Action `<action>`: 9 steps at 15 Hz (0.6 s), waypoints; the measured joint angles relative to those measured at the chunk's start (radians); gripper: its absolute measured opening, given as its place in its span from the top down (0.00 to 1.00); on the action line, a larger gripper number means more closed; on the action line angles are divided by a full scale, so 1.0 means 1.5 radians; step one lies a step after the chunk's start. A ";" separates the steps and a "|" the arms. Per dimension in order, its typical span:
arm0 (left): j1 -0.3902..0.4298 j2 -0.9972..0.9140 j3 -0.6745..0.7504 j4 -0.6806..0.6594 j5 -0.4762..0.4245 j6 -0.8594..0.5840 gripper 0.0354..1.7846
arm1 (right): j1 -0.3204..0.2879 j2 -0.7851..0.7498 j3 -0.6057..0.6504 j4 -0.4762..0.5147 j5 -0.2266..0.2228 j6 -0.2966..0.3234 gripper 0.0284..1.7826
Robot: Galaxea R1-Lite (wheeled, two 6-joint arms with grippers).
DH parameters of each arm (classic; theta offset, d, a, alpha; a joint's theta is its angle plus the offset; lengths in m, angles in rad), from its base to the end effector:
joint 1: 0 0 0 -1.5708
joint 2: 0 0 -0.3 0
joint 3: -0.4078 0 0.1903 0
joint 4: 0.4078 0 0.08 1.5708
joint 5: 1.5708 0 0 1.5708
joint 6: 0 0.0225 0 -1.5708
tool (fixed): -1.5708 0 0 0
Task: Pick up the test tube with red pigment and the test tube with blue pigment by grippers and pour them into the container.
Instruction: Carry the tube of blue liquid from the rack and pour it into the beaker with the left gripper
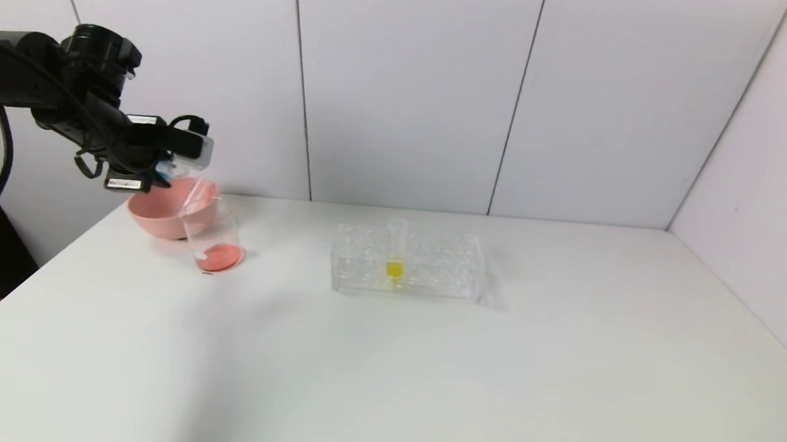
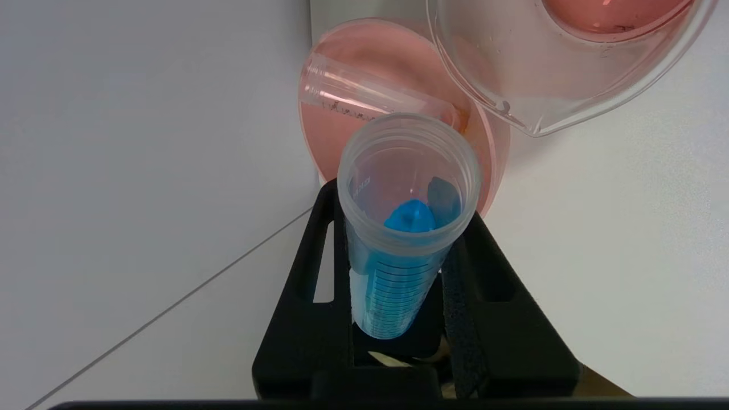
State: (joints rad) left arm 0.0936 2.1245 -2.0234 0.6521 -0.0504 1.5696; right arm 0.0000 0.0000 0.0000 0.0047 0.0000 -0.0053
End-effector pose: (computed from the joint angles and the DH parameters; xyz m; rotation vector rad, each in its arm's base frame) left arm 0.4122 0.0376 0.2425 1.4349 0.6154 -0.5508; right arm -0.0228 0.0000 0.0750 -0.0053 0.0047 0.0000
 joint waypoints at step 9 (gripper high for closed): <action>-0.002 0.000 0.000 -0.001 0.003 -0.003 0.76 | 0.000 0.000 0.000 0.000 0.000 0.000 0.00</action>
State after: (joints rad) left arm 0.0902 2.1249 -2.0228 0.6513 -0.0460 1.5645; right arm 0.0000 0.0000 0.0000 0.0047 0.0004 -0.0053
